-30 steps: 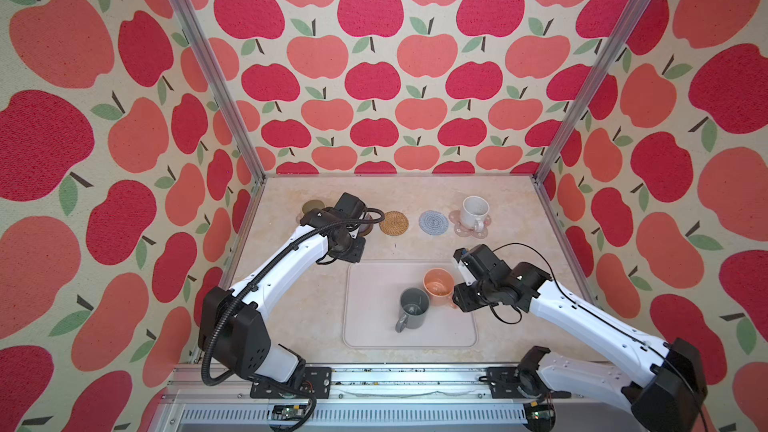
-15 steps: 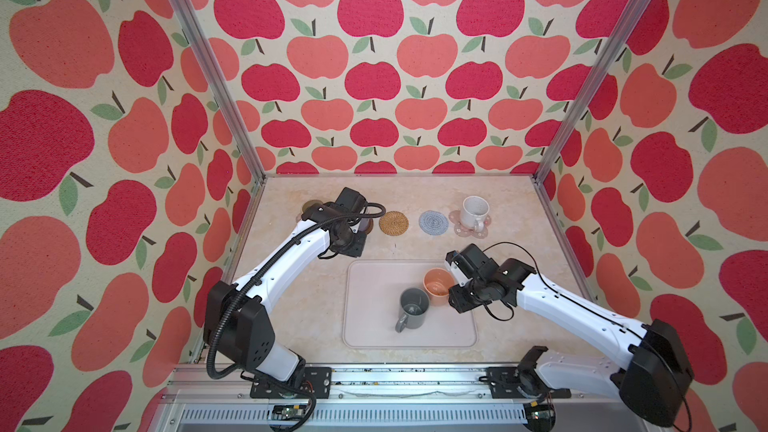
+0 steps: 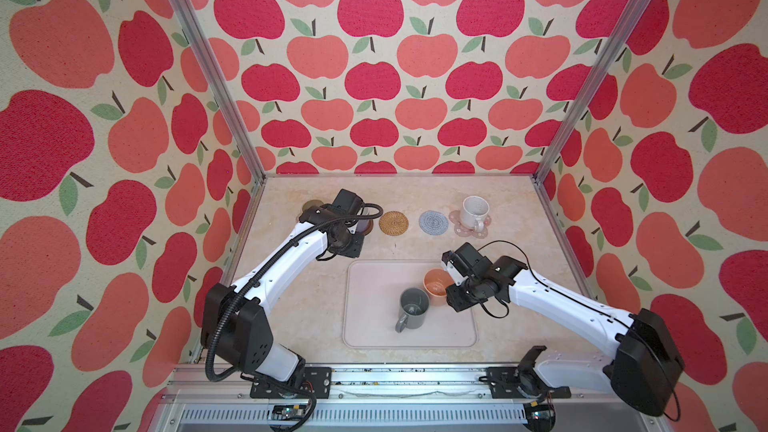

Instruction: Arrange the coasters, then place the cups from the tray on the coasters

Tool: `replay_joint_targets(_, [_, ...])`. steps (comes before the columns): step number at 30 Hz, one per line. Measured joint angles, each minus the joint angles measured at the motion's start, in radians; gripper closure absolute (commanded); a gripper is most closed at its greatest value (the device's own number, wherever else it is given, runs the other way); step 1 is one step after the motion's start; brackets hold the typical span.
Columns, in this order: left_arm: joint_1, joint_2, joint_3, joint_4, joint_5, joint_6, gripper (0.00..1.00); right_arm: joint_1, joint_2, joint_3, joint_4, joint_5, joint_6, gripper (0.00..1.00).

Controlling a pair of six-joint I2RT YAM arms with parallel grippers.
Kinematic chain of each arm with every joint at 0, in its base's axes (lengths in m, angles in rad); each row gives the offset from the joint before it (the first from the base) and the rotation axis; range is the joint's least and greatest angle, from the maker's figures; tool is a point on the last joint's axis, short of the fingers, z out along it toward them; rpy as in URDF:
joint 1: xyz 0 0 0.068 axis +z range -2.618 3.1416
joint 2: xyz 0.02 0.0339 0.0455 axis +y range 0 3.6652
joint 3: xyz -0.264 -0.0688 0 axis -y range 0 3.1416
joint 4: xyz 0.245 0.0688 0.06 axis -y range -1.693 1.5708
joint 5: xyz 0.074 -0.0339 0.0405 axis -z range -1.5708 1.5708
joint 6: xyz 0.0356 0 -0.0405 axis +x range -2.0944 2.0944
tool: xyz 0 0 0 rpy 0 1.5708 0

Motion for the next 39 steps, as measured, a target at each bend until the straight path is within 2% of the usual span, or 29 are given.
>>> replay_joint_targets(9, [0.028, -0.049, -0.029, 0.005, 0.013, 0.000, 0.67, 0.003, 0.055, 0.017, 0.000, -0.015, -0.005, 0.62])
replay_joint_targets(16, [0.033, -0.054, -0.047, 0.008, 0.017, -0.004, 0.67, 0.022, 0.076, 0.023, 0.017, -0.006, -0.008, 0.83])
replay_joint_targets(20, [0.037, -0.060, -0.049, 0.008, 0.017, -0.006, 0.67, 0.019, 0.079, 0.029, 0.021, 0.038, 0.002, 0.99])
replay_joint_targets(21, [0.039, -0.063, -0.050, 0.008, 0.017, -0.006, 0.67, 0.019, 0.080, 0.029, 0.022, 0.047, 0.002, 1.00])
replay_joint_targets(29, [0.046, -0.087, -0.080, 0.013, 0.019, -0.007, 0.67, 0.019, 0.108, 0.067, -0.001, 0.135, 0.000, 1.00])
replay_joint_targets(39, [0.074, -0.114, -0.106, 0.025, 0.024, -0.006, 0.67, -0.029, 0.192, 0.229, -0.013, 0.187, -0.056, 1.00])
